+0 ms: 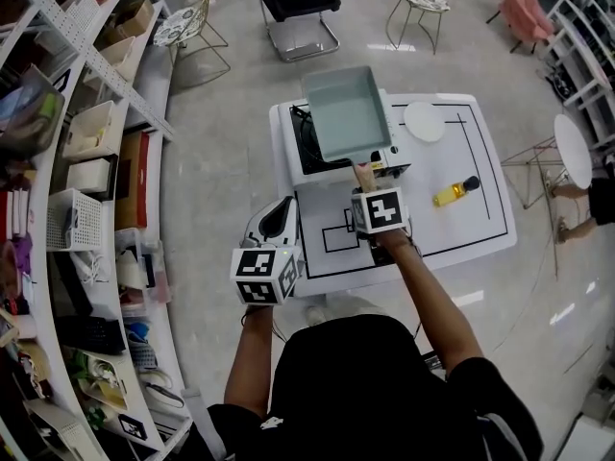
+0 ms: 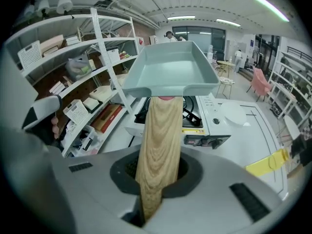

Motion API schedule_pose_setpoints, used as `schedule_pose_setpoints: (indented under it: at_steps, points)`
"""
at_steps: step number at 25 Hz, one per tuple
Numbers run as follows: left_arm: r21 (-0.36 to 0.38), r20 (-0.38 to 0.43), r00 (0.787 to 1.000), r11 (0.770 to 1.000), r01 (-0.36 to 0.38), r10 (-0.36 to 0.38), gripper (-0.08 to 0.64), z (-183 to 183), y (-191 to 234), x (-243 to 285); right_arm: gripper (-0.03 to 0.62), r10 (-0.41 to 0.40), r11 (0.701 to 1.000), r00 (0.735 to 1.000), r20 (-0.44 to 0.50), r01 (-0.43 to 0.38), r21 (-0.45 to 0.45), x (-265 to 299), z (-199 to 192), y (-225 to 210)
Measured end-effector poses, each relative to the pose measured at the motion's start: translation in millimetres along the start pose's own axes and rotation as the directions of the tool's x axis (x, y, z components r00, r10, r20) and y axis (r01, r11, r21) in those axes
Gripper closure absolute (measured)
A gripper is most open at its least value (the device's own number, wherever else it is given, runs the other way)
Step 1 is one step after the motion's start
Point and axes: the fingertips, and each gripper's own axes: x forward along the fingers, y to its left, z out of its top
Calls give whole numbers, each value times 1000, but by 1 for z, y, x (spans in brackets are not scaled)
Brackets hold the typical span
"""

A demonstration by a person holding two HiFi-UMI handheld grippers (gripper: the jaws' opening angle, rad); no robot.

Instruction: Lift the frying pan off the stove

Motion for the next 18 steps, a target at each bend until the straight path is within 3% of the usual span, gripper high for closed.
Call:
schedule_pose_setpoints:
  at_steps: [13, 18]
  points:
    - [58, 39, 998, 997, 43, -45, 548, -1, -34, -58, 571, -2, 1000, 988, 154, 2, -5, -69, -18, 33]
    - [72, 54, 996, 996, 60, -64, 548, -7, -49, -84, 571, -8, 1000, 985, 173, 4, 22, -88, -42, 42]
